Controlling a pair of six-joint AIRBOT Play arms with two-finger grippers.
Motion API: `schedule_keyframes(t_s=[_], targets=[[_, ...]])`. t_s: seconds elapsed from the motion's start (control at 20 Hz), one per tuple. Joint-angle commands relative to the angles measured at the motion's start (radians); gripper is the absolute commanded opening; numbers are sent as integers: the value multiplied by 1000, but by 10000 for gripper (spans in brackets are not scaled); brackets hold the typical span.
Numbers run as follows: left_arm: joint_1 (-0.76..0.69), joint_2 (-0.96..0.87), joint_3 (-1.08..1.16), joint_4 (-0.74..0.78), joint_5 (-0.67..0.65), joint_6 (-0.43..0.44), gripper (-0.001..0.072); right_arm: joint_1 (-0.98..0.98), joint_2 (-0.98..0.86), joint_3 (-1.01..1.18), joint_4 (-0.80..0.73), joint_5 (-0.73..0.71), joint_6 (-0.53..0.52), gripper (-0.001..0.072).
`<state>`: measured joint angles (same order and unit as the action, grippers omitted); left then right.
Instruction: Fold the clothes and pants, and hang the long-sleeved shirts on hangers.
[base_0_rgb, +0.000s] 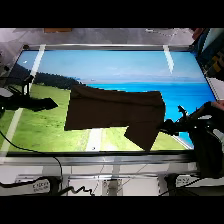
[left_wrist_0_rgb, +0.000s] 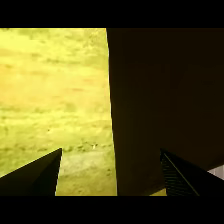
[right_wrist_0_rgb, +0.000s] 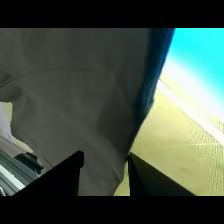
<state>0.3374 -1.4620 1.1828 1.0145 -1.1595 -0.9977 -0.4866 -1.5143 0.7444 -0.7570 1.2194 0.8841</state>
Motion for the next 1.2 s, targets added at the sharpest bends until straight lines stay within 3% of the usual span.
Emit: schedule_keyframes(t_s=[0.0, 0.15, 0.3, 0.35, 0.4, 0.5, 0.65, 1.05, 1.1, 1.15], targets=[[1, -79, 0, -1, -61, -60, 696, 68, -1, -19, -3, -7, -54, 335], [1, -103, -1, -2, -75, -76, 694, 140, 0, -30, -7, 0, -68, 301], [1, -105, -2, -1, -98, -72, 683, 152, 1, -30, -6, 7, -68, 48], [1, -105, -3, -1, -108, -72, 682, 152, 1, -30, -6, 9, -69, 12], [1, -105, -8, -2, -118, -70, 679, 152, 1, -30, -5, 9, -69, 12], [1, -105, -38, -5, -123, -68, 605, 152, 1, -30, -1, 9, -68, 12], [1, -106, -108, -51, -109, -24, 594, 152, 1, -30, 2, 11, -68, 12], [-8, -129, -231, -55, -93, -5, 593, 154, 1, -29, 25, 19, -69, 11], [-12, -131, -246, -58, -83, -5, 500, 163, 1, -27, 25, 17, -70, 12], [-13, -134, -256, -65, -77, -5, 351, 178, 2, -22, 25, 14, -71, 11]])
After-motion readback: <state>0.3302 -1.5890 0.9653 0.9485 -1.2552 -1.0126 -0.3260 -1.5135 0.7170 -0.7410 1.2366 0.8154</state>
